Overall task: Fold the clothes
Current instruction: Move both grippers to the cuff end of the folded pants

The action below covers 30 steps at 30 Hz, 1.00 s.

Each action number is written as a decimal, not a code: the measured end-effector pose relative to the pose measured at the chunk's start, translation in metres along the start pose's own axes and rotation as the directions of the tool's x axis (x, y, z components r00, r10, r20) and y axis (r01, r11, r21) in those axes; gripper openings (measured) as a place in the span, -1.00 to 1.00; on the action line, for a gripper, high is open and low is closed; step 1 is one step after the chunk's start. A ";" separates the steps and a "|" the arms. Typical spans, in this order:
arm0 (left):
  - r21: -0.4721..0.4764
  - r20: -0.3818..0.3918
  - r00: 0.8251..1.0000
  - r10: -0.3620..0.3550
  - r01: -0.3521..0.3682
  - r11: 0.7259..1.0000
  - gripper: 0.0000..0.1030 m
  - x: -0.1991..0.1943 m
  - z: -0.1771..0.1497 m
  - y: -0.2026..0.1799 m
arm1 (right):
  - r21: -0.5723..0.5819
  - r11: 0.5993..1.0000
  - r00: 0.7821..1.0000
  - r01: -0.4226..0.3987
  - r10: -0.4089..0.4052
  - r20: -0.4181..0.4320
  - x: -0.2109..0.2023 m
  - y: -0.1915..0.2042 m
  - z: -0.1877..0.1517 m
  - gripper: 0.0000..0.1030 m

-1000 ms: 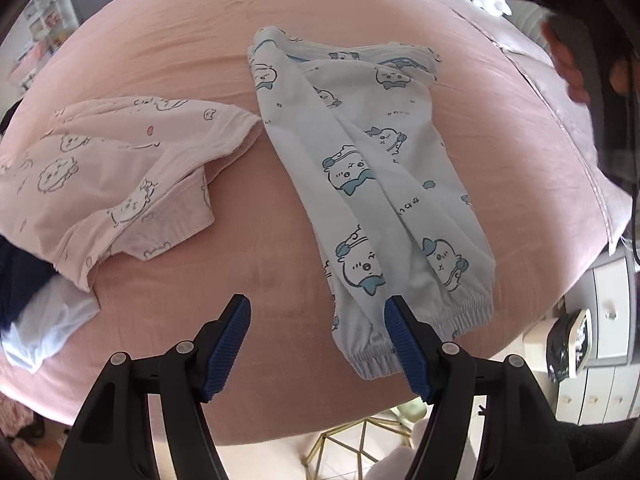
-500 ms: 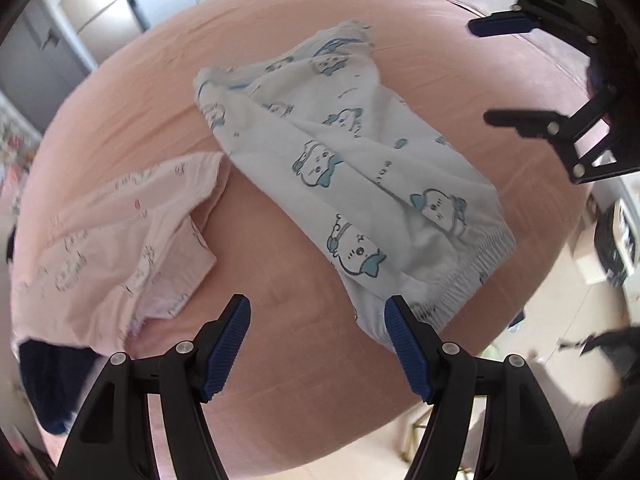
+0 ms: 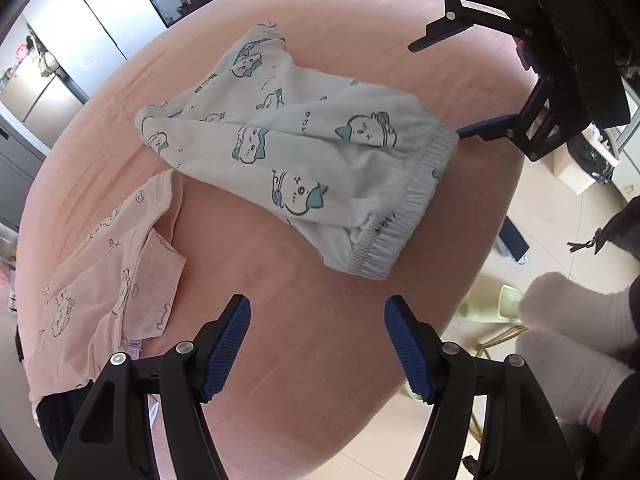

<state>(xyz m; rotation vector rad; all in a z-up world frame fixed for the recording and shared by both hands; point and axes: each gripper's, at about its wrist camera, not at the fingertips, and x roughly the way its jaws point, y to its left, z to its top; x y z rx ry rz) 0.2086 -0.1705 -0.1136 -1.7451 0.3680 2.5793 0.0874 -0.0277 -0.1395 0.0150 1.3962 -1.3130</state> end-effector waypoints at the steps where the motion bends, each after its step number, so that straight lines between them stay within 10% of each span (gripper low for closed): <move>1: 0.013 0.004 1.000 0.002 -0.003 1.000 0.32 0.002 0.000 -0.003 | -0.009 1.000 1.000 0.003 -0.003 0.010 0.001 0.004 0.002 0.48; 7: 0.159 0.041 0.992 0.123 -0.128 0.979 0.32 0.017 0.008 -0.020 | -0.182 0.977 0.992 0.112 -0.098 0.086 0.008 0.037 0.006 0.48; 16: 0.460 0.144 0.966 0.214 -0.257 0.850 0.34 0.033 0.016 -0.051 | -0.234 0.946 0.972 0.225 -0.200 0.125 0.013 0.038 0.014 0.68; 24: 0.428 0.199 0.962 0.185 -0.255 0.867 0.24 0.027 0.032 -0.044 | -0.275 0.920 0.957 0.279 -0.244 0.155 0.015 0.033 0.015 0.68; 27: 0.414 0.194 0.969 0.152 -0.222 0.883 -0.40 0.024 0.034 -0.048 | -0.279 0.921 0.959 0.271 -0.234 0.158 0.011 0.036 0.013 0.68; 30: 0.373 0.182 0.976 0.116 -0.178 0.911 -0.54 0.022 0.038 -0.042 | -0.276 0.924 0.962 0.265 -0.232 0.147 0.009 0.040 0.013 0.68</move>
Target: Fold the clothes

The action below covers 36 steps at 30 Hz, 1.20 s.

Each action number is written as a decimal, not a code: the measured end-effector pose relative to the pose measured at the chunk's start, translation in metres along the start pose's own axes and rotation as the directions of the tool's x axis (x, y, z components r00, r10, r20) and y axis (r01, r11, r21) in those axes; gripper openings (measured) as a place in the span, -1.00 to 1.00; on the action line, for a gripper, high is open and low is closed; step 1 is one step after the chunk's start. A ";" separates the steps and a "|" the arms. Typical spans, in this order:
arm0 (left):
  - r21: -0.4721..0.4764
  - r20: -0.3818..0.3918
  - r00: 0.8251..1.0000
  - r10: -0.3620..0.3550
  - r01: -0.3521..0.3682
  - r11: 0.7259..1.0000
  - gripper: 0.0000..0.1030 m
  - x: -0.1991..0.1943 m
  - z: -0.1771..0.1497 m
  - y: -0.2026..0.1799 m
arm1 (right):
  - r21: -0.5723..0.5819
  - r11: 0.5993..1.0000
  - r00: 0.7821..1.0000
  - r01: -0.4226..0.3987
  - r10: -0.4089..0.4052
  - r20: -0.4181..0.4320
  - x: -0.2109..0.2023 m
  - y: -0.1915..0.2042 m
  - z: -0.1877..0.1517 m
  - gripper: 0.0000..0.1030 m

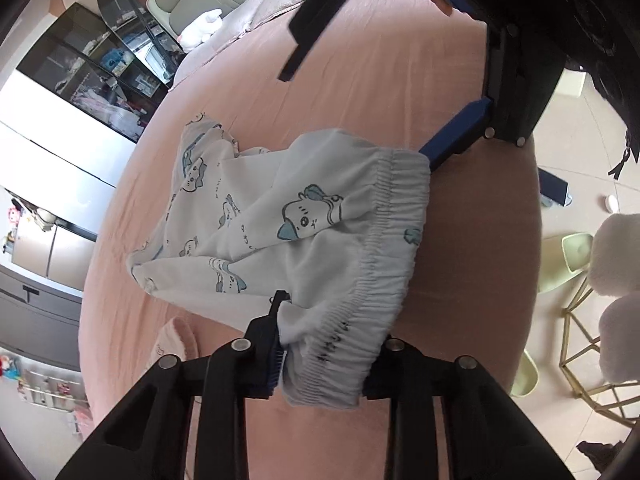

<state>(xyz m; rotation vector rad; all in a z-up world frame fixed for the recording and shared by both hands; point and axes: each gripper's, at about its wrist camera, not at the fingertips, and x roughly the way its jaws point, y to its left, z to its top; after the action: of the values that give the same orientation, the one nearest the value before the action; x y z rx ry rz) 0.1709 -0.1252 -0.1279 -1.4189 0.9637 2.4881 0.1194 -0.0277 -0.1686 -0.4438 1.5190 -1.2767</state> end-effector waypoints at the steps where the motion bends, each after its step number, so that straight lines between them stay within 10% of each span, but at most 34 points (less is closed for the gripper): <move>1: -0.025 0.002 1.000 -0.018 0.018 1.000 -0.56 0.000 0.001 0.004 | -0.003 1.000 1.000 0.002 -0.002 -0.001 -0.001 0.001 0.001 0.68; 9: -0.342 0.086 0.980 -0.180 0.199 0.918 -0.57 -0.011 0.000 0.059 | -0.001 0.999 0.999 0.050 -0.050 -0.008 0.004 0.005 0.006 0.68; 26: -0.406 0.134 0.966 -0.220 0.256 0.877 -0.58 -0.017 0.000 0.080 | 0.066 0.992 0.994 0.109 -0.107 -0.034 0.024 -0.002 0.027 0.66; 36: -0.378 0.054 0.985 -0.166 0.173 0.910 -0.44 -0.023 -0.011 0.067 | 0.188 0.982 0.998 -0.021 0.031 -0.047 0.020 -0.005 0.029 -0.57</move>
<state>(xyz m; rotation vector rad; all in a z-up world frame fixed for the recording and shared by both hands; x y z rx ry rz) 0.1655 -0.1797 -0.0819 -1.4959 0.3372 2.6454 0.1355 -0.0590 -0.1702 -0.2710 1.4254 -1.4041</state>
